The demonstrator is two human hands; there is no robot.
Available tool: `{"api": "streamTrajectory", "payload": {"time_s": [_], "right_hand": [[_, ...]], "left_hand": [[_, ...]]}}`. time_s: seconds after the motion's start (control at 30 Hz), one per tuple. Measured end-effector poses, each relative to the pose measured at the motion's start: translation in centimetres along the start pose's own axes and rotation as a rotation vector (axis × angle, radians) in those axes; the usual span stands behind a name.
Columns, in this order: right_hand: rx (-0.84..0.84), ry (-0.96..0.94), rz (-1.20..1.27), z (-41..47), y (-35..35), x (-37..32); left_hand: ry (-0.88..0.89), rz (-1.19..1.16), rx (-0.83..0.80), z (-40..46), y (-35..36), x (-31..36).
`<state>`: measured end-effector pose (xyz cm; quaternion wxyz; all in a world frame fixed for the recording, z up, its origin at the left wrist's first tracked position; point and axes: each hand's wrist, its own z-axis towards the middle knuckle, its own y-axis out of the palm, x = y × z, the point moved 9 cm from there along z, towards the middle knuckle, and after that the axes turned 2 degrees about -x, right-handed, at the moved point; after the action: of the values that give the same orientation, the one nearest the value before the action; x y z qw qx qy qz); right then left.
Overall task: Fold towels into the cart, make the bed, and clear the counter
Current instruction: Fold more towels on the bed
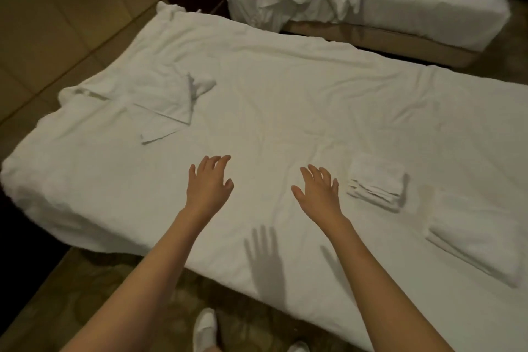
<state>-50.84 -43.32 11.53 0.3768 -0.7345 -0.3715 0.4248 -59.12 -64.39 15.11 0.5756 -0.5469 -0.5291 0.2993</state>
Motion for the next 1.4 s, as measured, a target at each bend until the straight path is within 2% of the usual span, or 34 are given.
{"api": "streamTrajectory", "payload": {"time_s": [0.33,0.53,0.9,1.07,1.27,1.4], "right_hand": [[-0.016,-0.106,0.060,7.1,7.2,-23.3],[-0.014,-0.123,0.126,12.1,10.4,-32.1],[-0.105,-0.139,0.145,29.1,15.8,-36.9],[-0.185,-0.142,0.153,38.2,18.6,-36.5],[-0.202,-0.177,0.137,45.2,21.3,-35.3],[-0.090,-0.204,0.175,46.8,21.2,-35.3]], "left_hand": [[-0.101,-0.034,0.048,3.4,-8.4,-22.1],[-0.127,-0.092,0.042,7.2,-10.2,-30.5],[-0.179,-0.200,-0.100,20.5,-2.7,-38.2],[-0.179,-0.331,-0.144,27.5,1.8,-40.5],[-0.217,-0.444,-0.307,31.5,8.8,-42.4],[-0.191,-0.352,-0.161,31.7,9.6,-43.3]]}}
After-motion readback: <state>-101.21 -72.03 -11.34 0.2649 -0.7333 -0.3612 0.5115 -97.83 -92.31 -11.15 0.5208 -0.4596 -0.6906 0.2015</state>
